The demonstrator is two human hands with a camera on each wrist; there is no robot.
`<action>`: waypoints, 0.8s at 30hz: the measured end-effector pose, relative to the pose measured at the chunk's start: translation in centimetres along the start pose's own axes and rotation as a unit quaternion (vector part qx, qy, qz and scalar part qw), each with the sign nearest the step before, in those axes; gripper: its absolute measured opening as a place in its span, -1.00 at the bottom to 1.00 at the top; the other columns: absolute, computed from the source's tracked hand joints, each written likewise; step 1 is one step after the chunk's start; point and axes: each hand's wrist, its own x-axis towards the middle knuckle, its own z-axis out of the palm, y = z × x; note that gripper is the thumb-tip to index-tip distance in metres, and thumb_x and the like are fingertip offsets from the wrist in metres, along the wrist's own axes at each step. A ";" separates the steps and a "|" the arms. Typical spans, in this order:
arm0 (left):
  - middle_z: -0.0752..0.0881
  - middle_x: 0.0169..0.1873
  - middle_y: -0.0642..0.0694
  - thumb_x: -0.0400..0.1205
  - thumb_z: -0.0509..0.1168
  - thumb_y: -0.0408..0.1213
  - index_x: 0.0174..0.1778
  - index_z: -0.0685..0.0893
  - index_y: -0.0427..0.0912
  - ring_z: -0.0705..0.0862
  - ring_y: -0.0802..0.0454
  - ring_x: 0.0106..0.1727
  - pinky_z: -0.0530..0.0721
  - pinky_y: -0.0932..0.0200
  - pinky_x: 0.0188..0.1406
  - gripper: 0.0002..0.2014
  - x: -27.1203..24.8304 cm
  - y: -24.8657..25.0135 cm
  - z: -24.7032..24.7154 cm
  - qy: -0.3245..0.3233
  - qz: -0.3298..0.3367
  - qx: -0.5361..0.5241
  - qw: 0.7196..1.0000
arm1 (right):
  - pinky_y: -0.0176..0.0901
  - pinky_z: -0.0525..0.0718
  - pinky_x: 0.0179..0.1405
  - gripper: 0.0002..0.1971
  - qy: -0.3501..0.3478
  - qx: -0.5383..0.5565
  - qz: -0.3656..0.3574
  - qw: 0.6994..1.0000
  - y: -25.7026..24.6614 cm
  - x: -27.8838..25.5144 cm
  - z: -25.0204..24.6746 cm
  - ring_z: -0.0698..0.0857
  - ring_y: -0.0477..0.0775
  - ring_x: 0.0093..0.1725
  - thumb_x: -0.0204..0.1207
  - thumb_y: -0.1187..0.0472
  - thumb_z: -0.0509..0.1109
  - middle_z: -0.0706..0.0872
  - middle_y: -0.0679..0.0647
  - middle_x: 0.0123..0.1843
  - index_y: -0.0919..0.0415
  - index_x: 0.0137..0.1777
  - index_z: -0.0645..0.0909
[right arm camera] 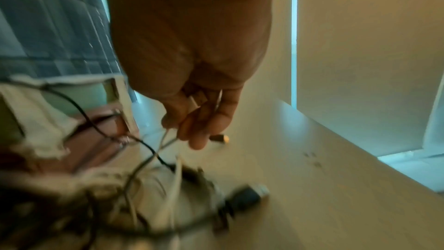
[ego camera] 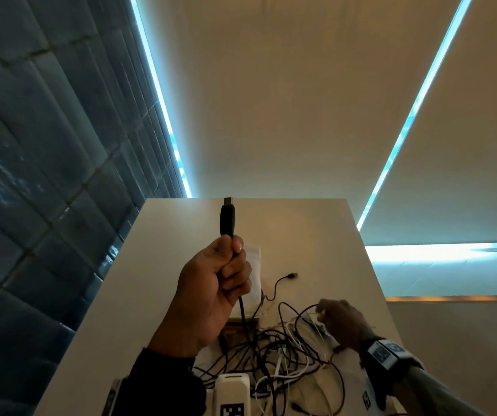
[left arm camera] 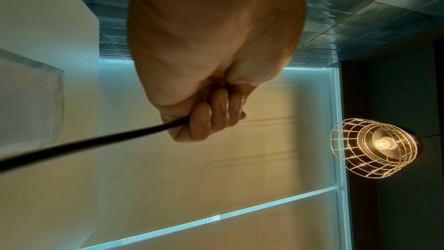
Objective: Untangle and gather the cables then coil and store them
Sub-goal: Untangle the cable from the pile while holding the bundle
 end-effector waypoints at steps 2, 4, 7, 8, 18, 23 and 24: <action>0.27 -0.57 -0.01 0.63 0.10 -0.21 -0.27 0.51 -0.21 0.19 0.14 -0.57 0.13 0.19 -0.51 -0.79 0.2 0.0 0.1 0.007 0.001 0.009 1.000 | -0.17 0.78 -0.26 -0.96 0.019 0.104 -0.042 0.993 -1.5 0.3 -1.8 0.72 -0.15 -0.30 0.60 0.23 0.39 0.79 0.03 -0.15 0.11 0.01 0.60; 0.27 -0.57 -0.01 0.60 0.12 -0.20 -0.26 0.51 -0.21 0.20 0.14 -0.58 0.11 0.18 -0.49 -0.81 0.3 0.0 0.3 0.010 0.001 0.015 1.000 | -0.23 0.72 -0.44 -0.93 0.062 0.225 -0.062 0.970 -3.8 0.1 -3.6 0.70 -0.12 -0.44 0.54 0.26 0.47 0.78 0.11 -0.29 0.21 -0.09 0.62; 0.30 -0.55 -0.02 0.55 0.16 -0.19 -0.23 0.55 -0.22 0.22 0.13 -0.56 0.19 0.22 -0.51 -0.83 0.2 -0.1 0.6 0.015 0.001 0.008 1.000 | -0.17 0.71 -0.41 -0.92 0.074 0.421 -0.082 0.900 -7.0 -0.7 -5.8 0.72 0.07 -0.39 0.48 0.37 0.51 0.79 0.23 -0.30 0.37 -0.09 0.71; 0.32 -0.54 -0.03 0.54 0.17 -0.19 -0.21 0.56 -0.23 0.24 0.13 -0.55 0.22 0.23 -0.52 -0.83 0.1 0.0 0.6 0.017 0.002 0.002 1.000 | -0.14 0.72 -0.36 -0.92 0.067 0.476 -0.092 0.872 -7.8 -0.9 -6.3 0.71 0.12 -0.34 0.47 0.41 0.49 0.77 0.22 -0.29 0.43 -0.07 0.71; 0.38 -0.51 -0.01 0.72 0.09 -0.23 0.04 0.63 -0.33 0.28 0.15 -0.50 0.23 0.24 -0.51 -0.72 -0.4 0.3 0.2 0.076 0.041 0.103 0.991 | -0.02 0.71 -0.28 -0.72 0.042 0.596 -0.210 0.774 -15.5 -5.0 -9.3 0.66 0.16 -0.39 0.58 0.10 0.30 0.63 0.21 -0.36 0.36 -0.13 0.64; 0.41 -0.48 -0.02 0.69 0.18 -0.12 0.07 0.66 -0.29 0.33 0.16 -0.49 0.34 0.26 -0.48 -0.70 -0.5 -0.3 0.6 0.097 0.070 0.221 0.968 | -0.17 0.58 -0.47 -0.71 0.089 0.557 -0.234 0.792 -18.9 -6.9 -10.2 0.52 0.06 -0.49 0.59 0.06 0.32 0.56 0.10 -0.45 0.30 -0.16 0.66; 0.45 -0.48 -0.01 0.68 0.19 -0.07 0.06 0.67 -0.28 0.37 0.18 -0.50 0.38 0.26 -0.47 -0.67 -0.6 -0.4 0.7 0.095 0.075 0.233 0.965 | -0.19 0.57 -0.49 -0.70 0.097 0.551 -0.235 0.795 -19.3 -7.2 -10.4 0.52 0.03 -0.50 0.58 0.04 0.32 0.56 0.10 -0.44 0.30 -0.17 0.66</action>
